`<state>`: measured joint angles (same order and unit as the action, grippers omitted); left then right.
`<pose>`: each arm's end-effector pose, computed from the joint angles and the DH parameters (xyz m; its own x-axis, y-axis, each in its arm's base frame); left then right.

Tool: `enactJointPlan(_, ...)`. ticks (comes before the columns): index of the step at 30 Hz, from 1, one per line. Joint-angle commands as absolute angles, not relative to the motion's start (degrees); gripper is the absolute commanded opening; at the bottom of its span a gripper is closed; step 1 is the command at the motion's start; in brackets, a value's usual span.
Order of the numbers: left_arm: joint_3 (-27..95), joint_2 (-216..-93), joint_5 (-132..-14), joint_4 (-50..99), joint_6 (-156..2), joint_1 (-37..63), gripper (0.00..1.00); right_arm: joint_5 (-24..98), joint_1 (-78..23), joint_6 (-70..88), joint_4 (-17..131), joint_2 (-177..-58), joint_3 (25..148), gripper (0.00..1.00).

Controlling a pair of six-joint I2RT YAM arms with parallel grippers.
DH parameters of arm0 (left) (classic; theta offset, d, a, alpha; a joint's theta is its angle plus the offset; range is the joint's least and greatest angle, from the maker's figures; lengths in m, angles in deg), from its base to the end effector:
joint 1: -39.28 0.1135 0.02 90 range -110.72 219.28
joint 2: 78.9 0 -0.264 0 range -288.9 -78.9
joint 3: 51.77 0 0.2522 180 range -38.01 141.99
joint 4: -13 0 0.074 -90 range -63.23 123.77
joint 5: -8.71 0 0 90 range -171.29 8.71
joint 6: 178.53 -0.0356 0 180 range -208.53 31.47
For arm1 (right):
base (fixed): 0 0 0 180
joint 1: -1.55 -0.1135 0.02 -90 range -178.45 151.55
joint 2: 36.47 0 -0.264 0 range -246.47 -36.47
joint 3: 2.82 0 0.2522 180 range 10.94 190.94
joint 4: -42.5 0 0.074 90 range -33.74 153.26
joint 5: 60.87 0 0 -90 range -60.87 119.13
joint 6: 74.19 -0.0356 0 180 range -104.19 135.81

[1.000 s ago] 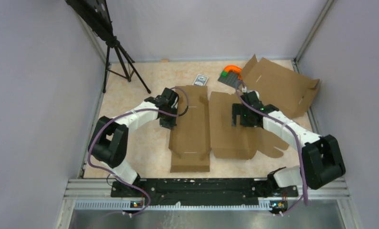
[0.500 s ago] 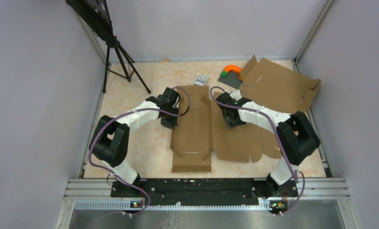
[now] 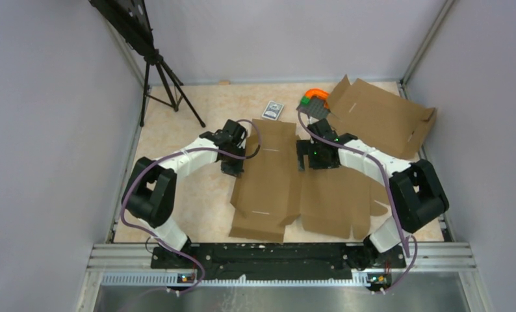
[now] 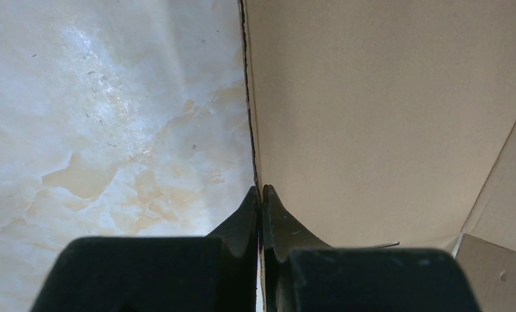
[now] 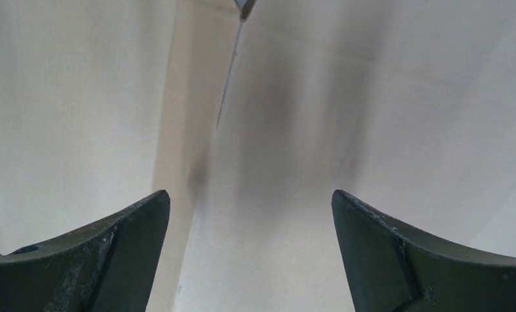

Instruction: Fold the paper box

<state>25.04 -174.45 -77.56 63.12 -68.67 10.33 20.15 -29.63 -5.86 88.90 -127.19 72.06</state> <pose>0.2823 -0.1588 0.1931 -0.9387 0.1318 -0.3186 0.1963 0.9640 -0.1796 0.2739 0.1593 0.2120 -0.8694 -0.0998 -0.4839 -0.1379 0.9895 0.0436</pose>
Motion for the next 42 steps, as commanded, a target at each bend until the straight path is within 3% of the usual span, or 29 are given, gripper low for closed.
enactJointPlan(1,25.27,-174.22,-75.79,61.84,-68.4,10.02,0.0,40.0,-24.45,-9.87,78.22,-121.6,64.59,0.93)
enactJointPlan(15,25.19,-175.27,-72.71,60.52,-67.55,8.78,0.0,53.0,-21.98,-17.47,65.87,-117.54,56.43,0.97)
enactJointPlan(27,24.23,-172.92,-76.93,60.7,-64.41,8.75,0.0,26.75,-16.54,-18.59,88.92,-103.78,60.84,0.99)
enactJointPlan(33,23.97,-172.33,-78.2,60.69,-64.03,8.79,0.01,22.85,-5.08,-22.17,88.97,-95.45,52.72,0.99)
enactJointPlan(42,19.34,-166.84,-79.57,61.05,-63.8,15.49,0.01,18.71,-2.81,-21.54,86.59,-96.09,49.33,0.99)
